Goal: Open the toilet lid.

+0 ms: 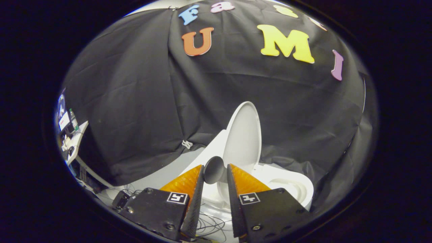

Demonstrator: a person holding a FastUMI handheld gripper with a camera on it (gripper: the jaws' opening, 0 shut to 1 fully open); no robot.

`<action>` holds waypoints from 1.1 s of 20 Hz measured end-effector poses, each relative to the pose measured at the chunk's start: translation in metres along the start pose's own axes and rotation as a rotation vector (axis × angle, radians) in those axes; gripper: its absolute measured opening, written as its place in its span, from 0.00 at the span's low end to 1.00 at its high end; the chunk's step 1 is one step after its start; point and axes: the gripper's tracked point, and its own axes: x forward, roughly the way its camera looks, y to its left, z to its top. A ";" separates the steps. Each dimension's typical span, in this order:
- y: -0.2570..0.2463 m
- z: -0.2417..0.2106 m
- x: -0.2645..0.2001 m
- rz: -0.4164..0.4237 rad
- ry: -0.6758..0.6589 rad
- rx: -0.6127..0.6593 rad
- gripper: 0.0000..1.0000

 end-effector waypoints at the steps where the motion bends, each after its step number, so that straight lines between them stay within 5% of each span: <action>1: -0.001 0.002 -0.007 0.008 -0.018 0.003 0.43; 3: -0.009 0.003 -0.026 0.012 -0.050 0.037 0.46; 7: -0.045 0.001 -0.071 -0.024 -0.144 0.081 0.67; 14: -0.121 -0.030 -0.186 -0.115 -0.352 0.144 0.68; 22: -0.172 -0.089 -0.291 -0.268 -0.495 0.102 1.00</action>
